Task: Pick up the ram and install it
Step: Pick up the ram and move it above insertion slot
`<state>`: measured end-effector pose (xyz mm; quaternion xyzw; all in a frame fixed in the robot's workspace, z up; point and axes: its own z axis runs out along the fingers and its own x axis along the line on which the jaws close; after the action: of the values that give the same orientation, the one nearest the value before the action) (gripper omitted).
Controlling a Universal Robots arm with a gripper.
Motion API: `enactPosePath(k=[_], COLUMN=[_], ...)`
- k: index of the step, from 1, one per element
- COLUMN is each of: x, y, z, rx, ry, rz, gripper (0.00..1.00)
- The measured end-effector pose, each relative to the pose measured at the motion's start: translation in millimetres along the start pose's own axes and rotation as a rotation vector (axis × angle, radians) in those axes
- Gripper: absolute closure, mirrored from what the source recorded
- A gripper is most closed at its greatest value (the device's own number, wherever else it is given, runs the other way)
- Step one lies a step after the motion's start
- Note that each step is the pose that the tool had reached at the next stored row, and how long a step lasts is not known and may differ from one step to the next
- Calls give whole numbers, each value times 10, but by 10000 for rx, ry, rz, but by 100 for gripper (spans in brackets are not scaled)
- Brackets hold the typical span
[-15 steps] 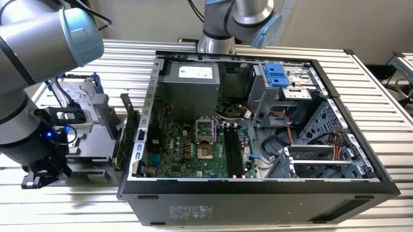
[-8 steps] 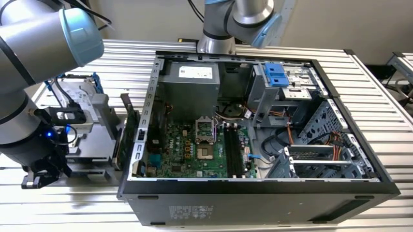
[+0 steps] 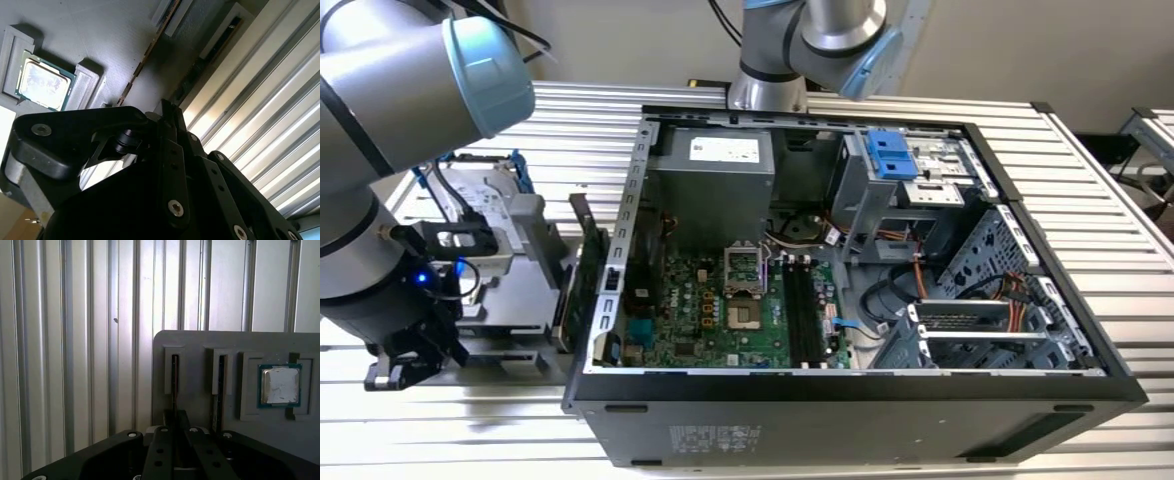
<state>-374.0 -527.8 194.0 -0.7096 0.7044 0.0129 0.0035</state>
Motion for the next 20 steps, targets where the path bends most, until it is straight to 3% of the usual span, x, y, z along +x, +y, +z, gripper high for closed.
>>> enactPosePath(k=[14,20], x=[-1,-2], y=[0,1], z=[-1,-66], rx=[4,1], ry=[-4,-1], rz=[0,-1], gripper=[100,100])
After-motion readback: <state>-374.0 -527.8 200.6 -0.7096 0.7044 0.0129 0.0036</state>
